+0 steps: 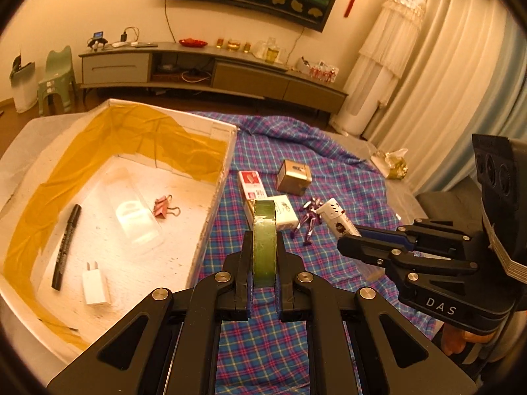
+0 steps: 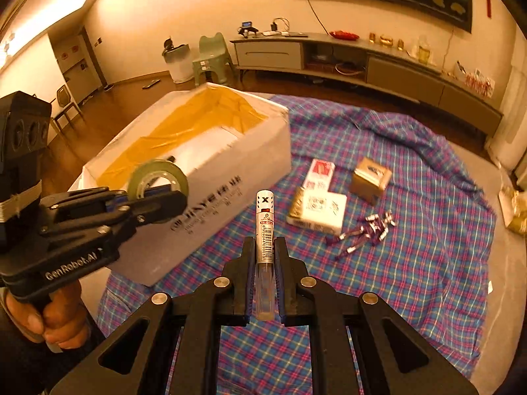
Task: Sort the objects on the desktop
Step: 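Carry the tape roll and tube with both grippers over the cardboard box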
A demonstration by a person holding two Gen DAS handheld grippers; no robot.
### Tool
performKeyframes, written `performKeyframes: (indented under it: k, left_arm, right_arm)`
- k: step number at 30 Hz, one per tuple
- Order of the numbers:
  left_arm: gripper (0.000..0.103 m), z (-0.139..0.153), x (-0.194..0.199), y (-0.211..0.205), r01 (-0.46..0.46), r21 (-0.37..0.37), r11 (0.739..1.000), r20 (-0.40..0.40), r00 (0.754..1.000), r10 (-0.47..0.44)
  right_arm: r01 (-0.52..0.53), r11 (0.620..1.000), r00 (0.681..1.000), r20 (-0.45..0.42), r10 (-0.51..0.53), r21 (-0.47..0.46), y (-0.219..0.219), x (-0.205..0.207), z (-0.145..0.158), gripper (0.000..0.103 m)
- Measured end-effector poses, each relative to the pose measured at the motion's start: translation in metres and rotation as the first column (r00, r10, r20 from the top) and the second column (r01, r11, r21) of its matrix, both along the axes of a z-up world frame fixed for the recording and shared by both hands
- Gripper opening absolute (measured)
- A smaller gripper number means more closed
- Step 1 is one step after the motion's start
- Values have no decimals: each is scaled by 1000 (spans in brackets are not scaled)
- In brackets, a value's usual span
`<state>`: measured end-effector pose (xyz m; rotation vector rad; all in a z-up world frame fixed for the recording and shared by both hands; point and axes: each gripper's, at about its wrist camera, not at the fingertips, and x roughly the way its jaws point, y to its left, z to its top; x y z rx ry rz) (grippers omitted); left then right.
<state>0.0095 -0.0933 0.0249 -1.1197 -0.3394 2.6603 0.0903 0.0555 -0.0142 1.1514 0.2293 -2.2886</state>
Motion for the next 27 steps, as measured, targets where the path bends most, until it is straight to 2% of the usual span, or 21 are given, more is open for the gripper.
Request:
performKeyframes:
  k: [15,27]
  left_arm:
    - [10,21,10,-34,-39,44,998,-47,998,41]
    - [10,31,11,-71,-96,84,992,-61,993,101]
  right_arm:
    - [-72,997,995,-70,74,38,-51,11,38,12]
    - [-125,990,986,-105,132,64,-88,6,55,12]
